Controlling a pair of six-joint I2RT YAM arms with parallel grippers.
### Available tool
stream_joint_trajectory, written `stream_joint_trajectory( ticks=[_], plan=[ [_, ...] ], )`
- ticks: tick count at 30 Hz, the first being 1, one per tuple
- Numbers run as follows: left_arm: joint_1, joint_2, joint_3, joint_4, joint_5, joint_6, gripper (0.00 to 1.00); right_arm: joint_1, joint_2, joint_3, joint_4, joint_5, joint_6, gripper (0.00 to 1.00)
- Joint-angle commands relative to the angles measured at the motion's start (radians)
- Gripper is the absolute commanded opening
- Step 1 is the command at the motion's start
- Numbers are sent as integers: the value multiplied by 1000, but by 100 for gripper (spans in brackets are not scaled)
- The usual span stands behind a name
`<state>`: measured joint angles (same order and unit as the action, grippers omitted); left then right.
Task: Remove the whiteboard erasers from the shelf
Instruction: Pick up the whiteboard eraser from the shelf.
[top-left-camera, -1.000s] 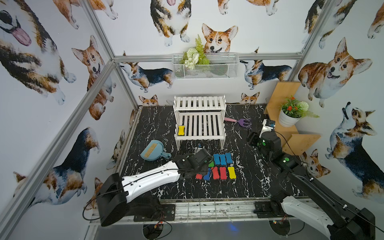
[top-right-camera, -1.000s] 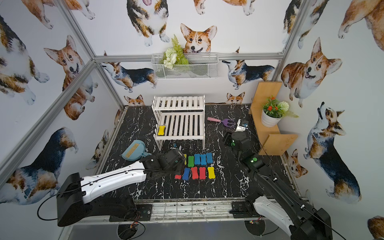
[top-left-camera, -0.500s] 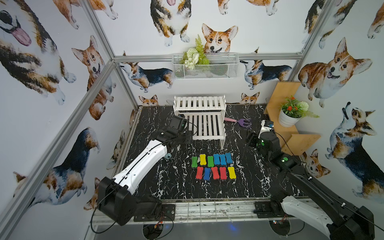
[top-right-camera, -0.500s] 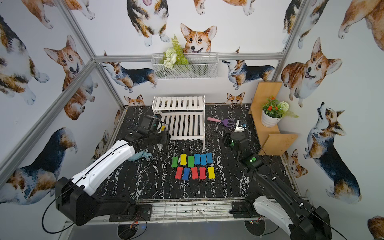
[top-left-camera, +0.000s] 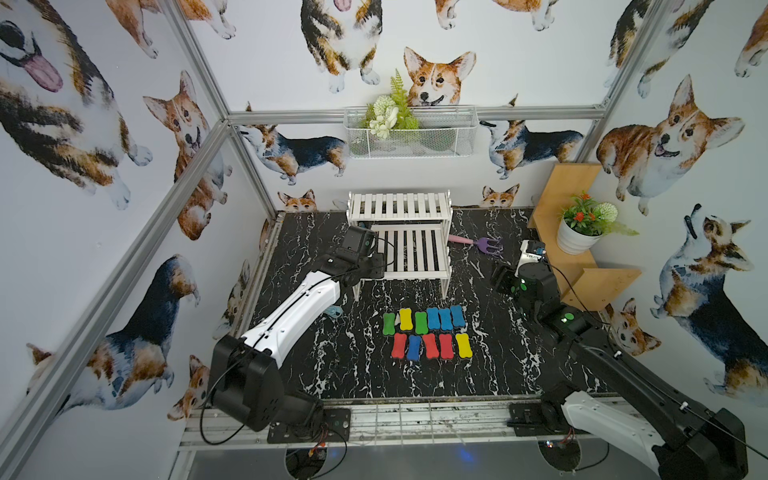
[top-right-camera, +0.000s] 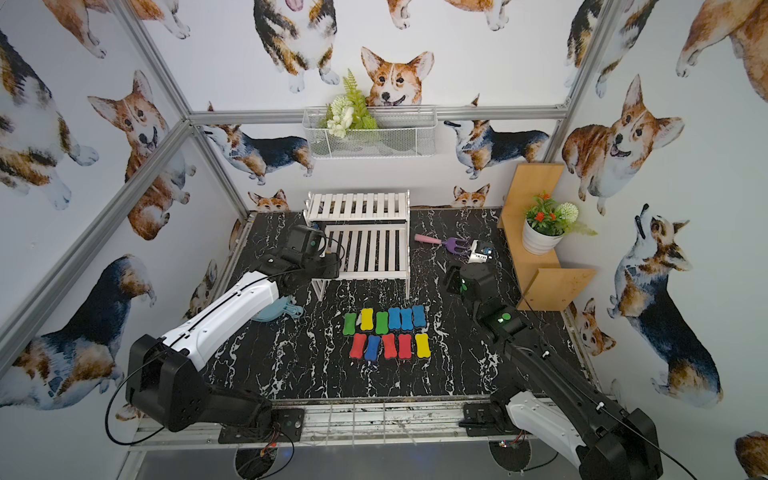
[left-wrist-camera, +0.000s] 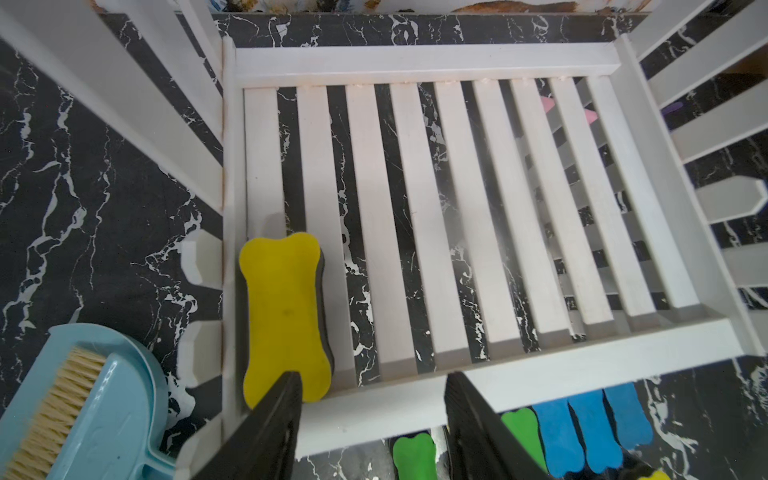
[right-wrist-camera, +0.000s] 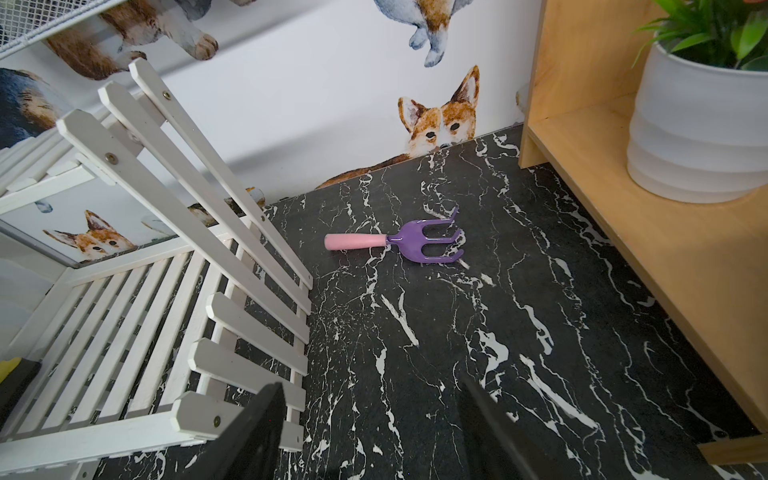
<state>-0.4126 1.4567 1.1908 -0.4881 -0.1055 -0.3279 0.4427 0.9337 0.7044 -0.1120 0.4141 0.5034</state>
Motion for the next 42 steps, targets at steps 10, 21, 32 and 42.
stream_joint_trajectory(
  ticks=[10, 21, 32, 42],
  plan=[
    [-16, 58, 0, 52, -3, -2, 56, 0, 4, 3, 24, -6, 23, 72],
    [-59, 45, 80, -2, -90, -16, 56, -1, 10, 1, 26, -10, 26, 72],
    [-22, 83, 51, -16, -126, -48, 63, -1, -2, -8, 25, 1, 19, 72],
    [-16, 142, 78, -18, -152, -33, 57, -1, -17, -14, 20, 9, 14, 72]
  ],
)
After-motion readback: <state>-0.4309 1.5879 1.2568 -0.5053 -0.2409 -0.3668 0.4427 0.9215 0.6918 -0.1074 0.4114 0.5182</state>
